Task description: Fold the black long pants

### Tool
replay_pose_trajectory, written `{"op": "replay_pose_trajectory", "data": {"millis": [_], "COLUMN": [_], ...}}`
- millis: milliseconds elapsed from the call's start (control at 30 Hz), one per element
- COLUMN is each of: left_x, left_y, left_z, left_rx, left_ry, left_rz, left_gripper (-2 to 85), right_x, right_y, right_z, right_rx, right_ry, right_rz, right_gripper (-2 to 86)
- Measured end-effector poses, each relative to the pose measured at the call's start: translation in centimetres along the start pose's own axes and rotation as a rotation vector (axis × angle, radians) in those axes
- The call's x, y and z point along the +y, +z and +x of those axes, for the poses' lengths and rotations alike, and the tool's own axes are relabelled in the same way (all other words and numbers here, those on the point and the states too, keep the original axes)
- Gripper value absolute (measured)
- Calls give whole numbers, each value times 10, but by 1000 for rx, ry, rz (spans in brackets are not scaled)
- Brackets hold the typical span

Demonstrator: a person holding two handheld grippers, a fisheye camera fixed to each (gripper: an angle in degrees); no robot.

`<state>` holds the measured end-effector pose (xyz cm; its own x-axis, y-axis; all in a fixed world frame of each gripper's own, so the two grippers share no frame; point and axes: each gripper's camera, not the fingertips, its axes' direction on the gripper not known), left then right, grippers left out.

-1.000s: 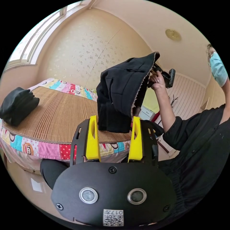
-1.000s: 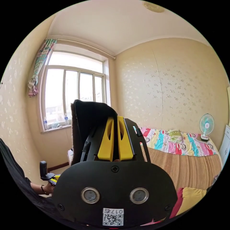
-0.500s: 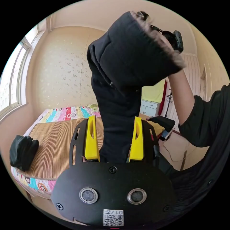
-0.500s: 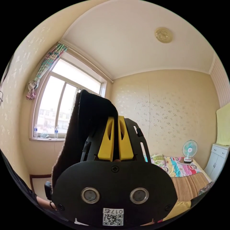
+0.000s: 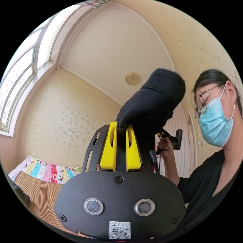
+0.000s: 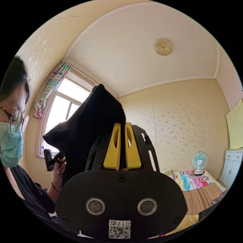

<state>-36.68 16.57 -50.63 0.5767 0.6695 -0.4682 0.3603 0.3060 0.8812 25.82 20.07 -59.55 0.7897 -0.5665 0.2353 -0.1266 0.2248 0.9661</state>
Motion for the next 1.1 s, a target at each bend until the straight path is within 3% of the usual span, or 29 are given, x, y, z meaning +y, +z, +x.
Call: {"op": "replay_pose_trajectory", "data": {"millis": [100, 200, 267, 333, 367, 467, 600, 733, 967, 1100], "left_x": [-1, -28, -38, -5, 8, 85, 256, 396, 450, 462], "left_y": [56, 183, 274, 334, 335, 311, 248, 174, 88, 84], "left_z": [-32, -117, -202, -307, -325, -363, -362, -305, -177, -158], "left_rx": [-98, -203, -313, -440, -446, -390, -354, -251, -395, -431], "left_ry": [-25, -78, -173, -371, -410, -407, -407, -552, -587, -656], "left_rz": [-65, -261, -469, -733, -765, -825, -1112, -1297, -1238, -1257], "left_gripper": [51, 51, 55, 78, 81, 102, 125, 148, 163, 85], "right_x": [13, 5, 7, 40, 70, 159, 307, 467, 563, 572], "right_y": [44, 173, 321, 396, 415, 418, 386, 324, 212, 194], "right_z": [16, 62, 128, 176, 195, 199, 177, 151, 107, 94], "right_rx": [108, 266, 453, 519, 506, 358, 214, 28, 122, 11], "right_ry": [-5, -11, -6, 39, 82, 47, -66, 137, 459, 614], "right_rz": [-38, -159, -401, -652, -741, -808, -980, -1243, -1334, -1240], "right_gripper": [30, 34, 39, 42, 41, 35, 45, 69, 119, 115]}}
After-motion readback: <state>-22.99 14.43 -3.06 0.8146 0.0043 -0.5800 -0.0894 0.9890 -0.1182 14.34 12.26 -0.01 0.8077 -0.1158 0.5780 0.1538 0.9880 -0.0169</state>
